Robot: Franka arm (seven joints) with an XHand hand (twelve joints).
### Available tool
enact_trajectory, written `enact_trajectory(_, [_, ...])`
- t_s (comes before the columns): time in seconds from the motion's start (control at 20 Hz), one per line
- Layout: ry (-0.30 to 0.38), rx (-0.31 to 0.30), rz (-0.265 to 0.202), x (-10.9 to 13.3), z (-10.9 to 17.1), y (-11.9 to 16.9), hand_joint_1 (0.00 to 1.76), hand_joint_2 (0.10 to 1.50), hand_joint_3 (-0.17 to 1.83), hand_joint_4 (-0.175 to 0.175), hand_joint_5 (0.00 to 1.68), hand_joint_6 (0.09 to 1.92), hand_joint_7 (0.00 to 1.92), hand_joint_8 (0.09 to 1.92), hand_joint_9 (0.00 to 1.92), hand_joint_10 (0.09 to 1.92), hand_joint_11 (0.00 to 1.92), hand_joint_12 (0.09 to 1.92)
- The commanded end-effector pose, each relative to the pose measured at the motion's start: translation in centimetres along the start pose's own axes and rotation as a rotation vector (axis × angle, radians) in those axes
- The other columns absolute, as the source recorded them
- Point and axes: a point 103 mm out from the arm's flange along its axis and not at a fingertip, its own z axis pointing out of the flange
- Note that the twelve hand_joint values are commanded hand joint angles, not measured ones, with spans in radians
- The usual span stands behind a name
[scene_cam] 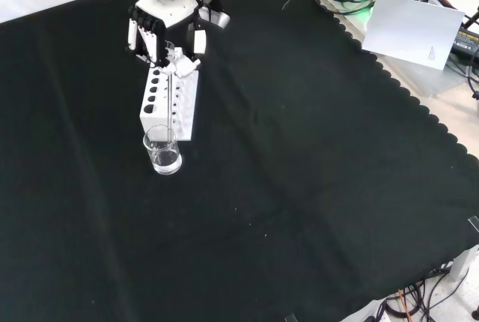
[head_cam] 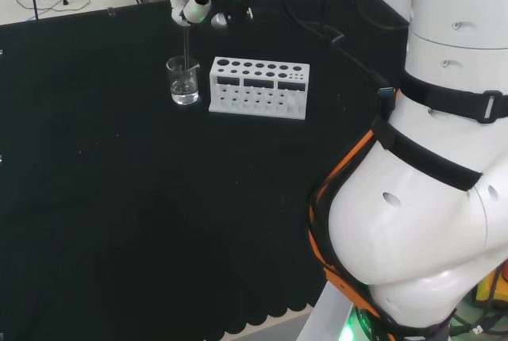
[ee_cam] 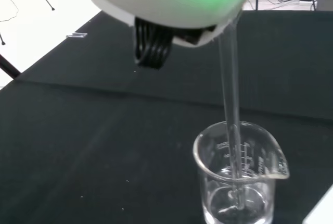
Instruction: Stir in the beaker to the left of the white test tube rack with the glass rod.
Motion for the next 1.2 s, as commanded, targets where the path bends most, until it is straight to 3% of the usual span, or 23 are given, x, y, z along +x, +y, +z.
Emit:
enact_trajectory(0.05, [0.017, -0.002, -0.047, 2.2, 1.0, 2.9, 1.21, 0.51, 0.93, -0.175, 1.3, 0.74, 1.58, 0.86, 1.73, 0.76, 1.11, 0.9])
enact_trajectory(0.45, [0.016, -0.009, -0.021, 0.4, 1.6, 4.5, 1.21, 0.51, 0.92, -0.175, 1.3, 0.75, 1.58, 0.86, 1.73, 0.76, 1.11, 0.9])
enact_trajectory(0.85, [0.012, -0.019, 0.012, -1.9, 0.8, 3.9, 1.21, 0.51, 0.92, -0.175, 1.3, 0.75, 1.58, 0.87, 1.73, 0.76, 1.11, 0.9])
enact_trajectory(1.2, [0.022, -0.032, -0.005, -1.9, 0.6, 2.7, 1.21, 0.52, 0.92, -0.175, 1.3, 0.75, 1.58, 0.87, 1.73, 0.76, 1.11, 0.9])
